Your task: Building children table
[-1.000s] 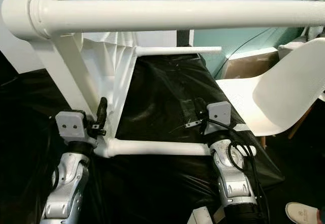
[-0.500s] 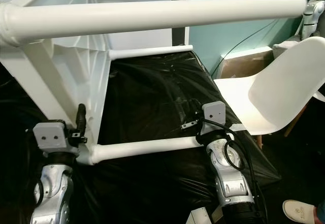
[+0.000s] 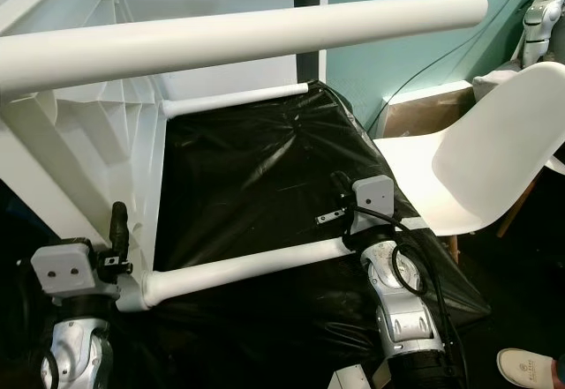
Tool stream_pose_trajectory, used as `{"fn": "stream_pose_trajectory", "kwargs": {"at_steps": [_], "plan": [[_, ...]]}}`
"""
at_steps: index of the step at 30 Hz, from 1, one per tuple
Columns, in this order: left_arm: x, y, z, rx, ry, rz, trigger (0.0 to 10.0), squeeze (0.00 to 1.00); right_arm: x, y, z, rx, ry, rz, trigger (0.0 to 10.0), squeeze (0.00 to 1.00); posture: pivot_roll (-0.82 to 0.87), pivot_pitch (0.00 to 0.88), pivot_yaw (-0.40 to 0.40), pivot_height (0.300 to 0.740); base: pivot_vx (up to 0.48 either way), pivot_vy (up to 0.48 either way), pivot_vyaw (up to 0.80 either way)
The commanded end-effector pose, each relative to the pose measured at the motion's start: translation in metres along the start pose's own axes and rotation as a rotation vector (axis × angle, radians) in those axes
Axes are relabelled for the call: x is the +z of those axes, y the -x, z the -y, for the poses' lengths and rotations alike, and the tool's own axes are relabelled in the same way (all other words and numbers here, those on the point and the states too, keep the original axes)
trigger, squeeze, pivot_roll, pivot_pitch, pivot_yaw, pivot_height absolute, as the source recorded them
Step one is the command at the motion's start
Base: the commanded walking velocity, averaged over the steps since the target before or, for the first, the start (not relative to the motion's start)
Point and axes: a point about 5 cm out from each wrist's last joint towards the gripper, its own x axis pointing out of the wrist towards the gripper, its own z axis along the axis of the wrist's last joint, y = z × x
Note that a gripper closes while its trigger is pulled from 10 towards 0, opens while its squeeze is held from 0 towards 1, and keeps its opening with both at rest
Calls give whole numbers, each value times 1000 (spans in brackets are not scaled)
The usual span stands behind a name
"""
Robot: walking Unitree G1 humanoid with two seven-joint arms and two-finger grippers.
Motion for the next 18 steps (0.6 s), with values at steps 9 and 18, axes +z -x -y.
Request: {"fn": "stream_pose_trajectory", "kwargs": {"at_steps": [9, 18], "plan": [[-48, 38, -40, 263, -142, -292, 10000, 0, -2, -3, -6, 37, -2, -8, 10000, 0, 145, 0, 24, 740, 0, 0, 0], [-53, 48, -46, 281, -153, -322, 10000, 0, -4, -3, -6, 31, -13, -21, 10000, 0, 146, 0, 27, 740, 0, 0, 0]]}}
